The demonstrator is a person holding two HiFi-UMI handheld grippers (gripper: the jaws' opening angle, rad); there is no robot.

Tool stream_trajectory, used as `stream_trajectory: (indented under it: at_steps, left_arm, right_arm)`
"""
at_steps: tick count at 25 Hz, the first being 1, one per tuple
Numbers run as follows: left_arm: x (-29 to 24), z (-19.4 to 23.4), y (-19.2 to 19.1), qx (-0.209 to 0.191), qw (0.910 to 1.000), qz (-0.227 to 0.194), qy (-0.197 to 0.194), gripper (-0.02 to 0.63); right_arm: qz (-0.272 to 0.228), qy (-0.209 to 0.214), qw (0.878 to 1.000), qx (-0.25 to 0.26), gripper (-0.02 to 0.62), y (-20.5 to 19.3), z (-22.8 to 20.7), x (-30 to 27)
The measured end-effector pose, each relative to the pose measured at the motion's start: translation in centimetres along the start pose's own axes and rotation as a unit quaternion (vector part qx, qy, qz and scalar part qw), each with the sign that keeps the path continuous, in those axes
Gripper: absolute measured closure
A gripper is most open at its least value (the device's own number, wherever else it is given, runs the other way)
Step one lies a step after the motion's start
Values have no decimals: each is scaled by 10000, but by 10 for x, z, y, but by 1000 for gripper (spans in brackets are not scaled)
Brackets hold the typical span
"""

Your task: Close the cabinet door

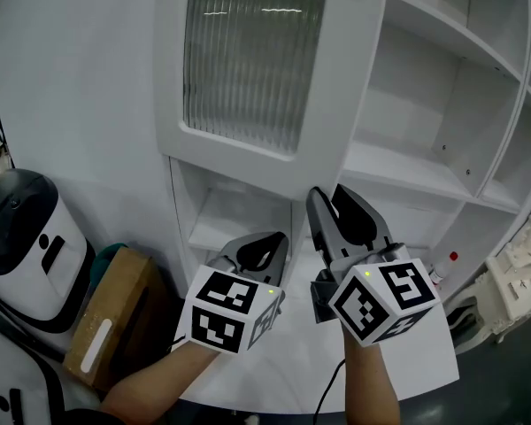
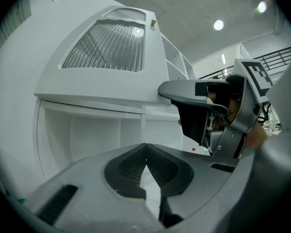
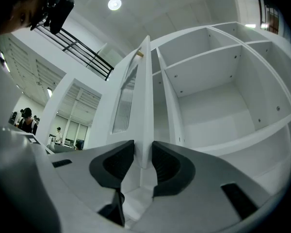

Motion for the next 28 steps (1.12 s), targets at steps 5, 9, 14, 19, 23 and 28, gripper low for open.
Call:
stream_trajectory:
  at_steps: [5,9,14,19,23,28]
  left_arm:
    - [-2,1,-1,-35,9997,-14,237,594]
    - [-6,2,-1,-107,9992,37,374,594]
    - [-15,1,4,-118,9989,33,441,594]
    - [-28,-3,2,-146,9990,48,417,594]
    - [-36,-3,-2,-107,9990,95,414,594]
    - [-39,2,-3,-69,9988,73,476,594]
  right_arm:
    - [-61,83,9999,-61,472,-3,-10,-4]
    - [-100,83,9999,-71,469,-5,-19,-8]
    - [-110,145,9998,-83,468,-8,-29,-13]
    - [-62,118,9999,33,465,-9,-36,-19]
    - [-71,41,9999,111,463,-10,-41,-23]
    - [-41,-131,9994,320,463,-12,-45,-28]
Point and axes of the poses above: the fingertips, and each gripper's own axes: x backward along the fingers, z to its left, y out of its top, the point moved 9 cm from there along x, backward along the fingers, and after that the axes turned 10 degrees about y, right-handed, at the moved point
